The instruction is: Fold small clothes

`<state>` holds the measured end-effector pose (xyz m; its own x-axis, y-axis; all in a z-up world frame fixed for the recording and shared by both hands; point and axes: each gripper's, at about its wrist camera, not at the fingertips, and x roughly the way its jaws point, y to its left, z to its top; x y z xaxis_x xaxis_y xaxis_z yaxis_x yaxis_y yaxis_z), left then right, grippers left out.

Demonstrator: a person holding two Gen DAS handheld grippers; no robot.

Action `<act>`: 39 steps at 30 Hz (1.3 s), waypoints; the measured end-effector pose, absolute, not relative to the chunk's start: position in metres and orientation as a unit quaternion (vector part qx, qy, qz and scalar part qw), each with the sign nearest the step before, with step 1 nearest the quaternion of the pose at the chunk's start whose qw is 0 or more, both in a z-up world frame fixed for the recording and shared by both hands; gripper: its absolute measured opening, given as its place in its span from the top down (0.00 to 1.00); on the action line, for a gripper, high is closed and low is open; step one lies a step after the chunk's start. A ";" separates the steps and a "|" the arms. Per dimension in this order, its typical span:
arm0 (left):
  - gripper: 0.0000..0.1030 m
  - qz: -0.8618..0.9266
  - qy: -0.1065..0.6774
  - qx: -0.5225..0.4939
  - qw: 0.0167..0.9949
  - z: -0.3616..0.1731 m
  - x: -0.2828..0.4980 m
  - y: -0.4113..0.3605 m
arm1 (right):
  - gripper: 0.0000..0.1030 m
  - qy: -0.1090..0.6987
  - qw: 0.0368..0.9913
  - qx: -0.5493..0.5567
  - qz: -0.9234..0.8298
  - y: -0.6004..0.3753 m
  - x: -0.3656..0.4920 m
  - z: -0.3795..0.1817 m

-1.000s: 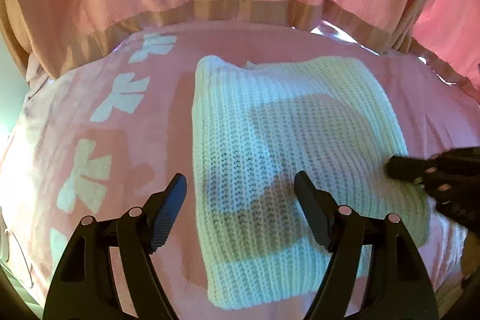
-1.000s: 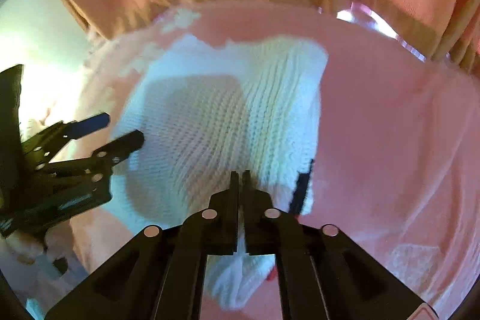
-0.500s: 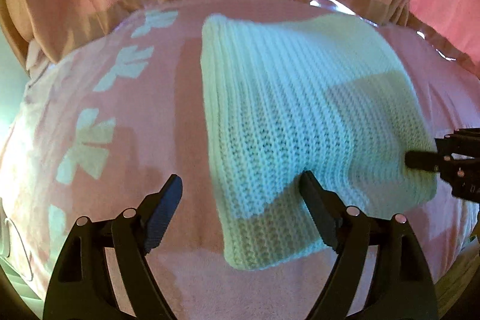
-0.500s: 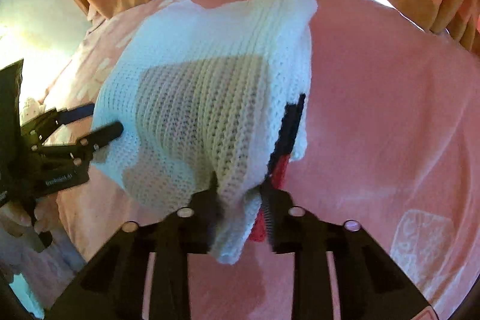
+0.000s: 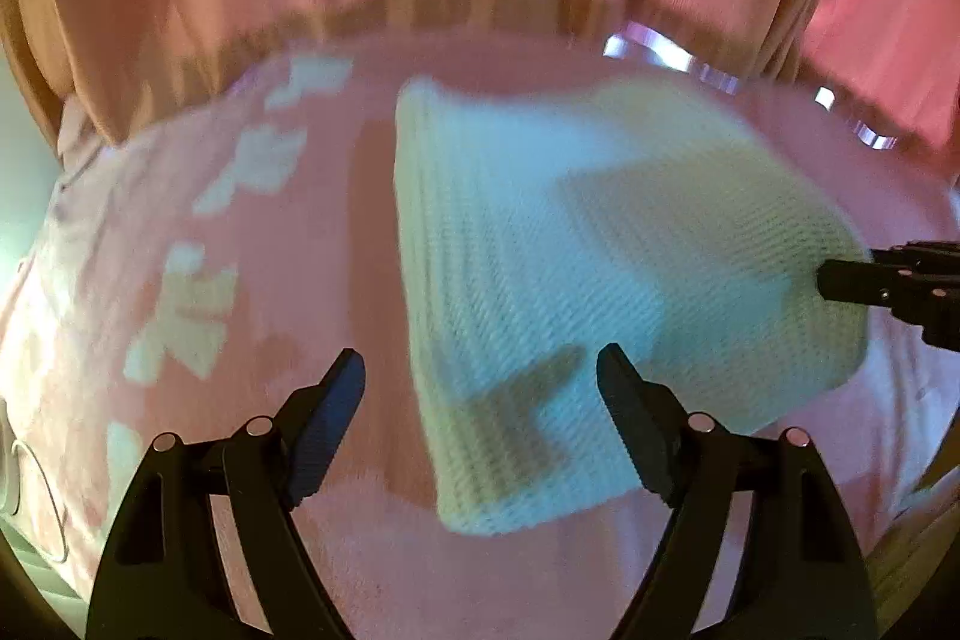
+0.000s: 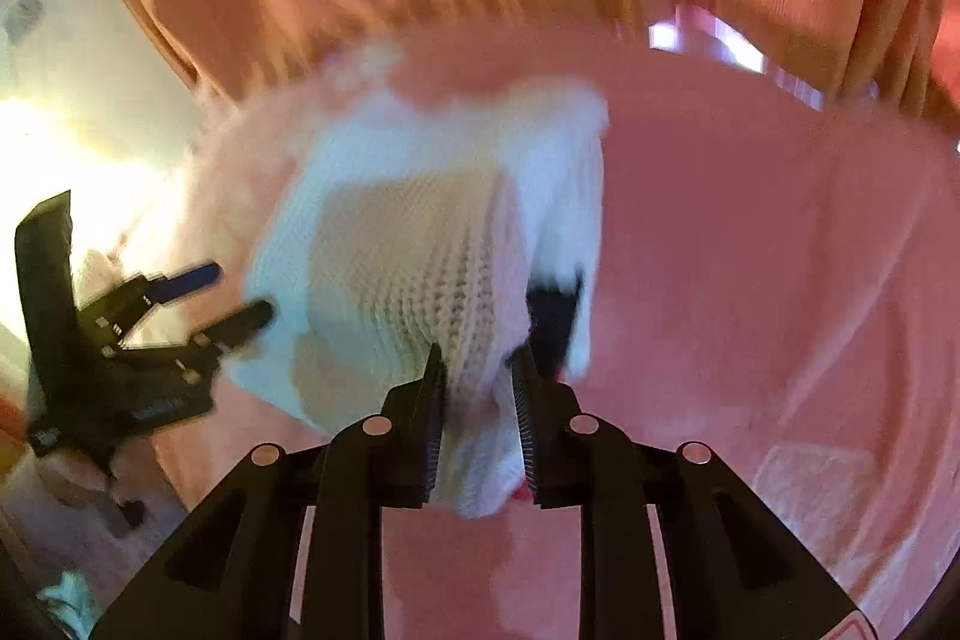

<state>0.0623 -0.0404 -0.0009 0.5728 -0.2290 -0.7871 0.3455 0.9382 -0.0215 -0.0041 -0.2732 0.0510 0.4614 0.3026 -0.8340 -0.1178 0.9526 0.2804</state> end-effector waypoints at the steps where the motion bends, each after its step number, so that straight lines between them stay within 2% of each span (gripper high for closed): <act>1: 0.25 -0.163 0.419 0.063 0.891 0.008 0.063 -0.042 | 0.81 0.486 0.861 0.087 0.123 -0.269 -0.002 0.061; 4: 0.25 -0.154 0.409 0.058 0.898 0.015 0.076 -0.049 | 0.81 0.486 0.861 0.082 0.122 -0.258 0.011 0.060; 7: 0.25 -0.141 0.441 0.060 0.885 -0.002 0.095 -0.057 | 0.81 0.501 0.857 0.072 0.099 -0.252 0.023 0.050; 10: 0.24 -0.135 0.471 0.066 0.870 -0.024 0.105 -0.061 | 0.79 0.551 0.829 0.063 0.074 -0.259 0.025 0.032; 14: 0.18 -0.144 0.463 0.074 0.871 -0.027 0.096 -0.056 | 0.78 0.613 0.785 0.010 0.087 -0.258 0.011 0.000; 16: 0.17 -0.151 0.466 0.074 0.869 -0.029 0.094 -0.053 | 0.73 0.620 0.779 0.015 0.090 -0.261 0.006 -0.008; 18: 0.17 -0.154 0.467 0.069 0.868 -0.029 0.092 -0.051 | 0.73 0.611 0.785 0.040 0.096 -0.270 0.005 0.000; 22: 0.18 -0.149 0.449 0.064 0.879 -0.015 0.088 -0.051 | 0.70 0.521 0.842 0.095 0.104 -0.286 0.006 0.055; 23: 0.18 -0.147 0.444 0.061 0.882 -0.011 0.089 -0.052 | 0.70 0.498 0.854 0.103 0.110 -0.286 0.007 0.066; 24: 0.18 -0.146 0.442 0.061 0.883 -0.009 0.089 -0.053 | 0.84 0.481 0.862 0.108 0.117 -0.282 0.010 0.074; 26: 0.18 -0.138 0.441 0.060 0.885 -0.008 0.095 -0.056 | 1.00 0.477 0.861 0.107 0.140 -0.266 0.024 0.074; 30: 0.18 -0.124 0.457 0.062 0.878 -0.021 0.108 -0.061 | 1.00 0.543 0.831 0.052 0.108 -0.244 0.055 0.026; 32: 0.17 -0.126 0.460 0.064 0.877 -0.026 0.110 -0.062 | 1.00 0.576 0.811 0.068 0.078 -0.256 0.063 -0.001; 34: 0.17 -0.128 0.457 0.066 0.878 -0.025 0.109 -0.061 | 1.00 0.573 0.808 0.110 0.080 -0.267 0.062 0.005; 37: 0.17 -0.126 0.453 0.072 0.879 -0.023 0.107 -0.062 | 1.00 0.534 0.835 0.094 0.099 -0.256 0.046 0.035; 39: 0.17 -0.127 0.454 0.073 0.879 -0.023 0.107 -0.062 | 1.00 0.536 0.835 0.073 0.101 -0.252 0.043 0.035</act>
